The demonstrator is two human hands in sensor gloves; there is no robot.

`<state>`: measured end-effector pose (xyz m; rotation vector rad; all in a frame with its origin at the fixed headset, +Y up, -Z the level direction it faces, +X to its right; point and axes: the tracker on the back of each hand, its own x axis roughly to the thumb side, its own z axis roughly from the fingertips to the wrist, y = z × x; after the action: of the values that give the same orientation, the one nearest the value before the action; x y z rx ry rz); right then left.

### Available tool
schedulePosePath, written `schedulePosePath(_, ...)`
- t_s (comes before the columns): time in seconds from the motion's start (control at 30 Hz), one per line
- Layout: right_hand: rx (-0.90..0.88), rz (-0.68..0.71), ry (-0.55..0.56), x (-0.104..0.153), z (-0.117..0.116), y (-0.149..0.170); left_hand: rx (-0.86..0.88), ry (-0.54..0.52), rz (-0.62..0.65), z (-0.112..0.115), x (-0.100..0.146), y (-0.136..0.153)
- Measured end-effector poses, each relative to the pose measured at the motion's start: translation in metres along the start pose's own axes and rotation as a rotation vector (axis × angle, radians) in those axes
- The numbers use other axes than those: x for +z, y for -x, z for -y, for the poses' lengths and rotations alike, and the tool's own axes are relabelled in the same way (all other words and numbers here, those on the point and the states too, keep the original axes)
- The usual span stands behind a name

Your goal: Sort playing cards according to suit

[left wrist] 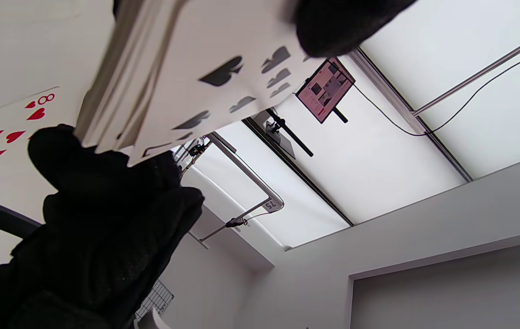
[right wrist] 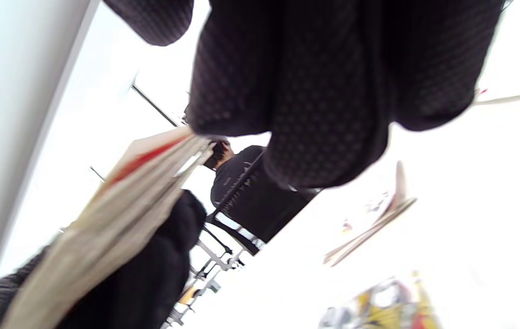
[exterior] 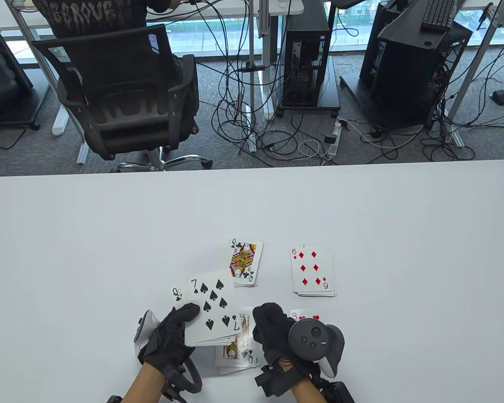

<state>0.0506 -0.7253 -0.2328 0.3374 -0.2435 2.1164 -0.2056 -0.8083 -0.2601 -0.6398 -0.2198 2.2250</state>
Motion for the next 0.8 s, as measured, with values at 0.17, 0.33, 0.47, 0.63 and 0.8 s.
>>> schedulePosePath(0.17, 0.102, 0.077, -0.085, 0.003, -0.014, -0.008, -0.05, 0.015, -0.014, 0.003, -0.001, 0.0)
schedulePosePath(0.33, 0.179, 0.129, -0.108, 0.005, -0.023, -0.015, -0.064, 0.038, -0.025, 0.006, -0.003, 0.002)
schedulePosePath(0.47, 0.192, 0.132, -0.089, 0.005, -0.025, -0.015, -0.056, 0.05, -0.016, 0.007, -0.003, 0.002)
schedulePosePath(0.63, 0.177, 0.105, -0.103, 0.004, -0.027, -0.012, -0.06, 0.067, -0.013, 0.009, -0.004, 0.003)
schedulePosePath(0.8, 0.051, 0.047, -0.065, 0.003, -0.025, -0.008, -0.064, 0.077, -0.022, 0.01, -0.004, 0.004)
